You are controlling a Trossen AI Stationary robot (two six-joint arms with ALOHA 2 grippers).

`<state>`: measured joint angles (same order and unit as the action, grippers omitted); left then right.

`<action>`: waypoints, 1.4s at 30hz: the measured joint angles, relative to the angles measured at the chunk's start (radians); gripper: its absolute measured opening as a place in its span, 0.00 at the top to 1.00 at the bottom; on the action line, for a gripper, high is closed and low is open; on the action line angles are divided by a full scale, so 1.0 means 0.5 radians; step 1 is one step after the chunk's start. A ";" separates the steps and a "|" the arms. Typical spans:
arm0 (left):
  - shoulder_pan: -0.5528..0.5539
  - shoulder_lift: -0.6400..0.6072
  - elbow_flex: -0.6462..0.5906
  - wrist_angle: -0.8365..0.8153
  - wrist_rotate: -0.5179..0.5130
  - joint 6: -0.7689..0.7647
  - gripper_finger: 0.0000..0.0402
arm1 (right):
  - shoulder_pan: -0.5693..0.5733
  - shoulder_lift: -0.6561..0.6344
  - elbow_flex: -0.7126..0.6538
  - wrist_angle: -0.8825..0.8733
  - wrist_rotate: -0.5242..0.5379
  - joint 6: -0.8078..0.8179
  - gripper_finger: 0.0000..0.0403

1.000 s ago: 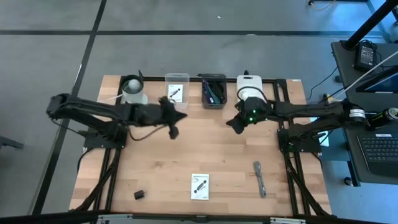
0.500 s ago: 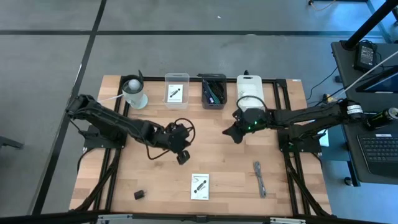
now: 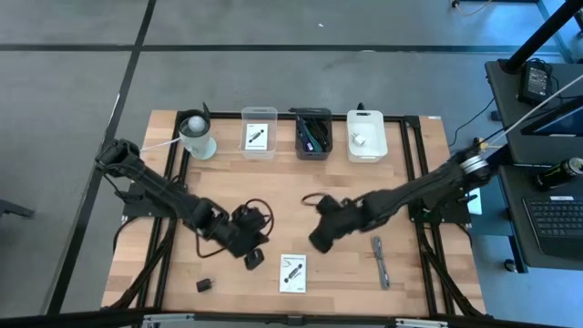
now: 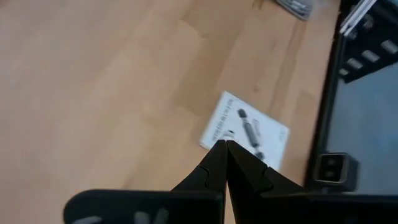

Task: Pick and place items into bin
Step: Put the SD card reader into the transparent bin

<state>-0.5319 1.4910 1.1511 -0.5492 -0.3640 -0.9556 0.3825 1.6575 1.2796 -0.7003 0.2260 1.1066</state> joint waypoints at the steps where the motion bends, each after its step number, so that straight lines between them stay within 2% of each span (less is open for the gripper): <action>1: -0.032 0.000 0.000 0.000 -0.030 -0.080 1.00 | 0.026 0.071 0.093 -0.111 0.001 0.068 1.00; 6: -0.134 0.000 -0.001 0.002 -0.213 -0.407 1.00 | 0.154 0.318 0.397 -0.308 0.003 0.248 0.99; 10: -0.155 0.000 -0.002 0.004 -0.282 -0.618 0.99 | 0.233 0.436 0.430 -0.218 0.011 0.370 0.94; 12: -0.154 0.021 -0.002 0.031 -0.286 -0.659 0.98 | 0.282 0.471 0.430 -0.180 0.101 0.463 0.91; 16: -0.159 0.143 -0.004 0.164 -0.185 -0.683 0.91 | 0.394 0.511 0.429 -0.177 0.330 0.636 0.84; 20: -0.151 0.347 -0.004 0.377 -0.072 -0.714 0.80 | 0.481 0.534 0.430 -0.173 0.352 0.746 0.79; 23: -0.148 0.483 -0.004 0.506 -0.005 -0.843 0.76 | 0.534 0.569 0.427 -0.168 0.367 0.876 0.75; 30: -0.131 0.686 -0.004 0.559 0.100 -1.266 0.78 | 0.635 0.574 0.189 0.391 0.415 1.051 0.66; 37: -0.122 0.817 -0.005 0.627 0.136 -1.358 0.79 | 0.610 0.573 -0.145 1.043 0.458 1.093 0.57; 42: -0.114 0.855 -0.004 0.654 0.108 -1.333 0.79 | 0.600 0.575 -0.252 1.166 0.452 1.157 0.52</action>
<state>-0.5891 1.9183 1.1492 -0.2224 -0.3099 -1.6221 0.6827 1.9450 1.1538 -0.1173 0.4522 1.6850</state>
